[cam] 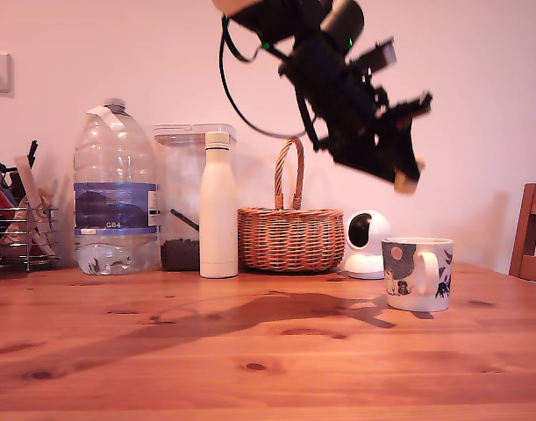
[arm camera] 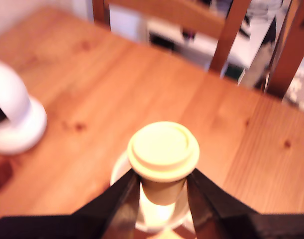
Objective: Pick up the coffee capsules from the table one by one and drop them inside the nearest coffee cup
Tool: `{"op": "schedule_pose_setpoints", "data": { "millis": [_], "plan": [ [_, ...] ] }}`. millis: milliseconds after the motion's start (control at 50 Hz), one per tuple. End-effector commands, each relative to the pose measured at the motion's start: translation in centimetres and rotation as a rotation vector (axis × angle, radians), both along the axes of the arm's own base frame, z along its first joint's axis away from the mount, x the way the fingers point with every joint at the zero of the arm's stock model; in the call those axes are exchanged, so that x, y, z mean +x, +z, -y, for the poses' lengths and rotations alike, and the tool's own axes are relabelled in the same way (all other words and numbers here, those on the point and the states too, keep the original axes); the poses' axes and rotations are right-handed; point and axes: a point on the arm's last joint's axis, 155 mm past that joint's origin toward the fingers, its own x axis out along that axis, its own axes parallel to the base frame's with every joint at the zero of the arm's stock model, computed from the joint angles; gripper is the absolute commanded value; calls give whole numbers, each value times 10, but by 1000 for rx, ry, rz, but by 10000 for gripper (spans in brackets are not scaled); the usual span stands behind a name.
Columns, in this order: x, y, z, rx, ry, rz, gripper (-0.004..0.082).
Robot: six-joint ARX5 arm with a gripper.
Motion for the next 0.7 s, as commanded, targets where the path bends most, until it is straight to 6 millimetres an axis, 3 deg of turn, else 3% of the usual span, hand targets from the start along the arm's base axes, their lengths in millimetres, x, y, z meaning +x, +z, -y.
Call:
{"op": "schedule_pose_setpoints", "data": {
  "millis": [0,680],
  "plan": [
    [1,-13,3,9,2,-13,130],
    [3,-54,6,48,1,-54,130]
  ]
}}
